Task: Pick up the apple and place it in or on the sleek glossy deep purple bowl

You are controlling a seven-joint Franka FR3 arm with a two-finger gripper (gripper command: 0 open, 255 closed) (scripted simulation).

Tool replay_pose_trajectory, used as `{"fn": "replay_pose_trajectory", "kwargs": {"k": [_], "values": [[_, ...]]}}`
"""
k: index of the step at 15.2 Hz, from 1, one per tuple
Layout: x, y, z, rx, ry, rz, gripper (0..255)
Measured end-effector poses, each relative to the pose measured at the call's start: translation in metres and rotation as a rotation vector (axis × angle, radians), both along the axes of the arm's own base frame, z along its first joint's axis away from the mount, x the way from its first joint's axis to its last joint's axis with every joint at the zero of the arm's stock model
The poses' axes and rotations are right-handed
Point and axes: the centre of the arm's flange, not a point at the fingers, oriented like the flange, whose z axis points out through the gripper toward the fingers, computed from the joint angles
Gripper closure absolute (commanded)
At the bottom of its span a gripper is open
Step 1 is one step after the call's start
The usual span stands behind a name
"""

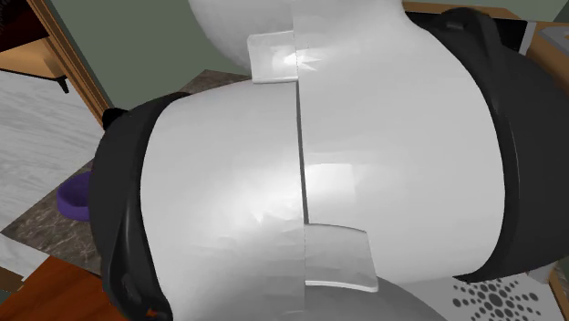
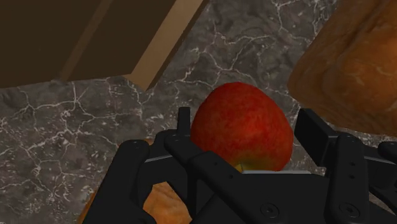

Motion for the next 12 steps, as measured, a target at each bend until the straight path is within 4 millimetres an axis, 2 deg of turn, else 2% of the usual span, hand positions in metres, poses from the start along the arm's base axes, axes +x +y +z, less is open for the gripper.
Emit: {"fn": "replay_pose_trajectory", "kwargs": {"k": [7, 9, 12], "values": [[0.008, 0.083, 0.006, 0.000, -0.001, 0.001, 255], [0.012, 0.114, 0.002, 0.001, 0.000, 0.001, 255], [0.011, 0.149, 0.006, 0.001, 0.000, 0.001, 255]]}}
